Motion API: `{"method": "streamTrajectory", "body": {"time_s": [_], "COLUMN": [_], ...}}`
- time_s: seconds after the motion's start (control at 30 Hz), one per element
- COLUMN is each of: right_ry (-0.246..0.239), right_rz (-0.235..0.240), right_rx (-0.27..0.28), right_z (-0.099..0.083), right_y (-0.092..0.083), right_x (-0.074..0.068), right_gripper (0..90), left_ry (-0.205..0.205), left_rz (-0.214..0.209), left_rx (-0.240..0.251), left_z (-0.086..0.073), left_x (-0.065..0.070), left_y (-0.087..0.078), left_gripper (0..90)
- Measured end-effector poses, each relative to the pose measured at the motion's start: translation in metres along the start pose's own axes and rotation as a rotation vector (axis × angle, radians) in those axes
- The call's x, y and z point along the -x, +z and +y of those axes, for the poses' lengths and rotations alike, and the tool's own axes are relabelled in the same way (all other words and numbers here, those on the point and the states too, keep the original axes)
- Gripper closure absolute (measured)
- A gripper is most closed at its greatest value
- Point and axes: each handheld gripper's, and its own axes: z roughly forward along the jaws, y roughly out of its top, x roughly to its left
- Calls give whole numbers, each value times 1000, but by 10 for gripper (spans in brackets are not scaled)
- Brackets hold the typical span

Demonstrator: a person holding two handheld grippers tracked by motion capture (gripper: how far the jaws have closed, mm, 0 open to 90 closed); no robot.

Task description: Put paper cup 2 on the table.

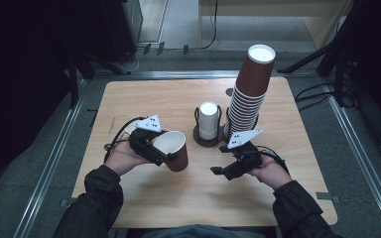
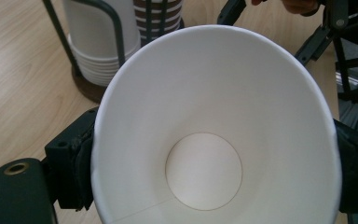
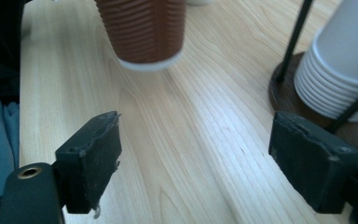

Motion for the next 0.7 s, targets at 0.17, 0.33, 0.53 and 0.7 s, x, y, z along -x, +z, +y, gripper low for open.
{"method": "streamTrajectory", "body": {"time_s": [0.17, 0.33, 0.53, 0.7], "right_ry": [25, 26, 23, 27], "right_rz": [-17, -21, -22, -26], "right_rx": [-4, -4, -10, -7], "right_z": [-3, -4, -5, -5], "right_y": [-4, -5, -5, -6], "right_x": [3, 6, 11, 12], "right_gripper": [178, 179, 179, 179], "left_ry": [-6, -10, -29, -45], "left_rz": [20, 39, 73, 103], "left_rx": [-3, -10, -22, -30], "left_z": [-6, -15, -28, -38], "left_x": [-4, -7, -13, -17], "left_y": [-7, -13, -22, -31], "left_gripper": [106, 104, 101, 101]}}
